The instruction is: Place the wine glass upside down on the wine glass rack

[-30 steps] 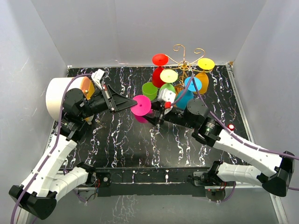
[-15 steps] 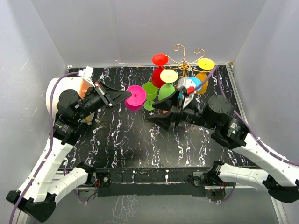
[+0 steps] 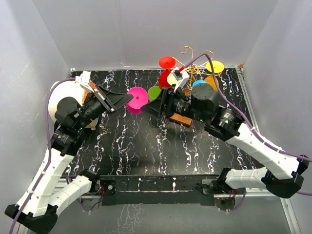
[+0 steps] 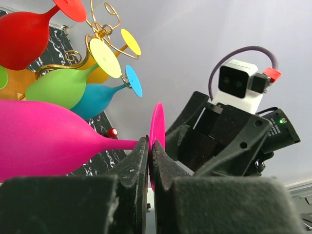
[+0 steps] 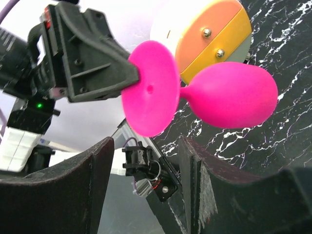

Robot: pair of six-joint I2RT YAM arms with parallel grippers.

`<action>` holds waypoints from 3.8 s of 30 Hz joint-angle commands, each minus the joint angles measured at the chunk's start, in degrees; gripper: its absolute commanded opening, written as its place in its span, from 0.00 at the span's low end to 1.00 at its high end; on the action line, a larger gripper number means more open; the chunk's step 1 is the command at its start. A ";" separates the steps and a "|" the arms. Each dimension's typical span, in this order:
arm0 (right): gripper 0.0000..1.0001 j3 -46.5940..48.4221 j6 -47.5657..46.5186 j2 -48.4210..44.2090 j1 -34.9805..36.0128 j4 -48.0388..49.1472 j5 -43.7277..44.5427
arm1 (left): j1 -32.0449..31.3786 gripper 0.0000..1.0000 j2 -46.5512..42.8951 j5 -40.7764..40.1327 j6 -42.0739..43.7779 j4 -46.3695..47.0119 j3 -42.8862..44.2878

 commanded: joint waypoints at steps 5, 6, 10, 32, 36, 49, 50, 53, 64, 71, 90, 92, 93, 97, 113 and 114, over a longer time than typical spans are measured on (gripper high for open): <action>0.49 2.24 4.30 0.81 0.12 6.47 5.32 | 0.07 0.00 -1.98 -0.67 -0.44 2.14 -0.63; 0.47 1.82 4.75 0.73 0.16 7.56 5.57 | 0.06 0.00 -2.01 -0.62 -0.57 2.43 -0.74; 0.34 -0.27 6.78 0.64 0.08 12.11 6.62 | 0.06 0.00 -2.24 -0.68 -1.08 3.15 -1.18; 0.10 -1.70 20.27 8.15 -6.69 27.67 -8.53 | 0.05 0.00 -3.28 -2.32 -0.41 0.92 -1.14; 0.00 -2.08 21.45 8.78 -7.61 29.34 -9.56 | 0.06 0.00 -3.57 -4.31 0.62 -1.01 -0.67; 0.00 7.37 23.90 15.53 -18.38 32.05 -13.86 | 0.06 0.69 -8.09 -22.85 8.49 -16.85 4.12; 0.00 8.51 24.73 16.58 -19.55 32.52 -14.40 | 0.06 0.69 -8.37 -22.88 8.80 -16.95 4.09; 0.00 12.15 27.35 20.19 -22.40 33.73 -15.69 | 0.06 0.69 -8.70 -22.12 8.79 -17.33 3.41; 0.00 28.99 25.76 31.31 -28.49 27.70 -10.52 | 0.05 0.69 -8.29 -19.71 7.30 -16.98 0.25; 0.00 30.77 27.34 33.21 -34.37 26.42 -7.64 | 0.06 0.69 -7.74 -20.39 8.47 -18.55 0.92; 0.00 28.44 28.96 36.10 -39.98 16.85 -10.20 | 0.01 0.69 -7.05 -19.22 8.01 -18.05 -0.06; 0.00 28.48 28.55 36.12 -40.11 15.36 -9.44 | 0.06 0.69 -7.22 -19.35 7.92 -18.20 -0.29; 0.00 28.48 28.54 35.88 -40.17 13.92 -8.46 | 0.04 0.69 -7.25 -19.39 7.85 -18.24 -0.39; 0.00 24.77 30.46 33.01 -40.73 11.52 -4.76 | 0.06 0.69 -7.50 -19.57 7.61 -18.31 -0.76; 0.00 16.95 36.39 24.50 -42.00 9.81 2.53 | 0.12 0.69 -7.56 -19.82 7.21 -18.18 -1.05; 0.00 16.88 36.53 24.39 -42.14 9.55 2.78 | 0.07 0.69 -7.64 -19.84 7.28 -18.22 -1.03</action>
